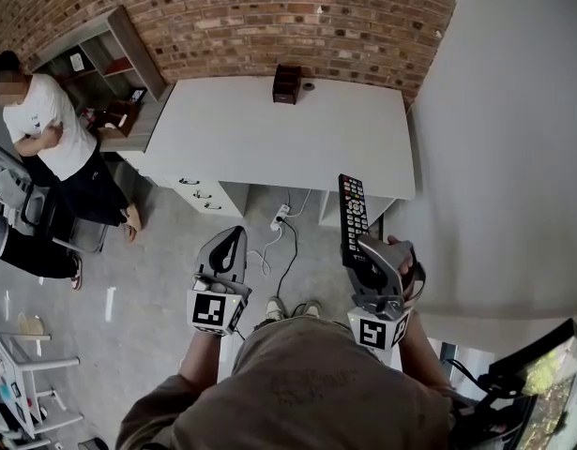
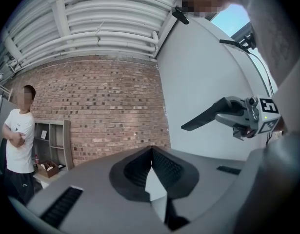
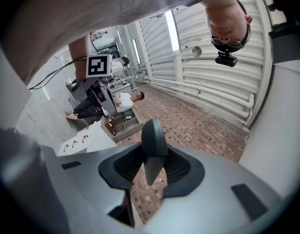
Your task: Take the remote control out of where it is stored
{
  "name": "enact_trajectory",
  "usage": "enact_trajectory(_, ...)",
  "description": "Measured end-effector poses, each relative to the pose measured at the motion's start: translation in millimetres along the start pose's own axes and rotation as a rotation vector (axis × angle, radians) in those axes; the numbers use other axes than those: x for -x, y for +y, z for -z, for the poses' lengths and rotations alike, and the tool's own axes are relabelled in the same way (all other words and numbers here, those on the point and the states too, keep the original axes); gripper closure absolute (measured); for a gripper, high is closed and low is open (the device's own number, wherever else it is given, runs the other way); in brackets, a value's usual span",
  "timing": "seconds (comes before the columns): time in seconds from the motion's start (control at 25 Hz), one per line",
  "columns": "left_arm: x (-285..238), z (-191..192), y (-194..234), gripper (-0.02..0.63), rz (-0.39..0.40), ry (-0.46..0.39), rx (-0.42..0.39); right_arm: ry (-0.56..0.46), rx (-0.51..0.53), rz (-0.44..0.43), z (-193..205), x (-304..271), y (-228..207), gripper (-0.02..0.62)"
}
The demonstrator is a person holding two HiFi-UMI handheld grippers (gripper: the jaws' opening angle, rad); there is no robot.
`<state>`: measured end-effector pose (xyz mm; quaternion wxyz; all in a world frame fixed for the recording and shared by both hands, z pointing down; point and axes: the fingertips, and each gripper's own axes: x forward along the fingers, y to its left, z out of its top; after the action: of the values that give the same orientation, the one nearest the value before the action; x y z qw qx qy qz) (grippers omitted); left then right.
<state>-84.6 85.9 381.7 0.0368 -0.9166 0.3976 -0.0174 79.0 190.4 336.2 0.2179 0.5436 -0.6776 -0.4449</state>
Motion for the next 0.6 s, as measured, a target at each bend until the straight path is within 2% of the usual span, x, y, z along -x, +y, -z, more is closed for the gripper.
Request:
enact_trajectory(0.36, 8, -10, 11, 0.595, -0.008, -0.013, 0.022, -0.029, 0.023, -0.021, -20, -20, 5, 0.471)
enact_trajectory(0.6, 14, 0, 23, 0.595, -0.006, 0.005, 0.028, -0.023, 0.015, -0.031, -25, -30, 15, 0.471)
